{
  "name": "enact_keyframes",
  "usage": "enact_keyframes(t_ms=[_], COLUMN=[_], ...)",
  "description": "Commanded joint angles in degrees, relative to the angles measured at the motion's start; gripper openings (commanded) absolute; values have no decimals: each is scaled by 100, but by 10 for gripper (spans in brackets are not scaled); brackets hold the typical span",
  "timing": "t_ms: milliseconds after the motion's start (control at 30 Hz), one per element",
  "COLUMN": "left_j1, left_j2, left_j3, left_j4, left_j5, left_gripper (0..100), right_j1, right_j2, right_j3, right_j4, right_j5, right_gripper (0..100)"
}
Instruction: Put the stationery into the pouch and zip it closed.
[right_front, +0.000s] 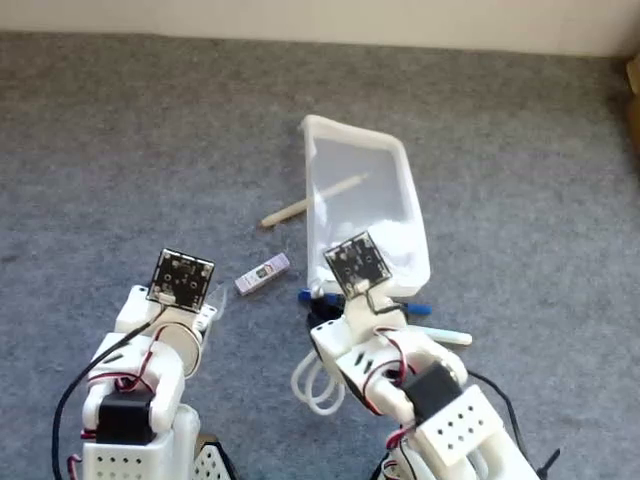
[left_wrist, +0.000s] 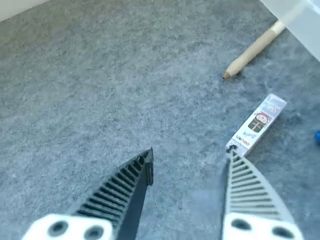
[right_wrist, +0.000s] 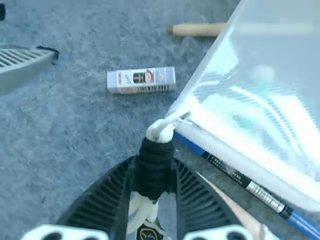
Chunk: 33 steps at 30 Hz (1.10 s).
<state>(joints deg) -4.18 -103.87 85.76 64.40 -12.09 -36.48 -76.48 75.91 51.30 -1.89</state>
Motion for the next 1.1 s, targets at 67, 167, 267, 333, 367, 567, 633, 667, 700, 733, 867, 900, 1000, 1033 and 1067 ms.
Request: enact_keyframes(t_ms=[67, 167, 267, 333, 367, 567, 633, 667, 700, 733, 867, 900, 1000, 1033, 1067], left_j1=[207, 514, 848, 1086, 1209, 1982, 2158, 2229, 2308, 2396, 2519, 2519, 2519, 2519, 2527], left_j2=[-66, -66, -66, -66, -57, -57, -57, -57, -48, -48, -48, -48, -48, -48, -48], left_j3=[-593, -734, -901, -1033, -1086, -1121, -1121, -1121, -1121, -1112, -866, -769, -699, -690, -673], left_j4=[9, -18, -26, -26, -18, 18, 18, 9, 9, 9, -26, -26, -18, -9, -18], left_j5=[607, 914, 1240, 1380, 1433, 1468, 1538, 1574, 1574, 1574, 1574, 1574, 1574, 1574, 1574], left_gripper=[252, 253, 253, 253, 253, 253, 253, 253, 253, 253, 253, 253, 253, 253, 253], right_j1=[48, 48, 48, 40, 40, 31, 13, 13, 13, 13, 13, 13, 13, 13, 13], right_j2=[-1103, -1666, -2237, -2589, -2765, -2818, -2826, -2826, -2826, -2826, -2826, -2826, -2826, -2826, -2826], right_j3=[171, 409, 637, 796, 892, 1042, 954, 848, 734, 620, 277, 233, 215, 198, 198], right_j4=[13, 13, 31, 48, 48, 321, 620, 752, 884, 1007, 1393, 1429, 1385, 1376, 1376], right_j5=[105, 114, 123, 316, 466, 677, 703, 703, 703, 703, 703, 703, 712, 712, 712], right_gripper=[3, 3, 3, 3, 3, 3, 3, 3, 3, 3, 3, 3, 3, 4, 4])
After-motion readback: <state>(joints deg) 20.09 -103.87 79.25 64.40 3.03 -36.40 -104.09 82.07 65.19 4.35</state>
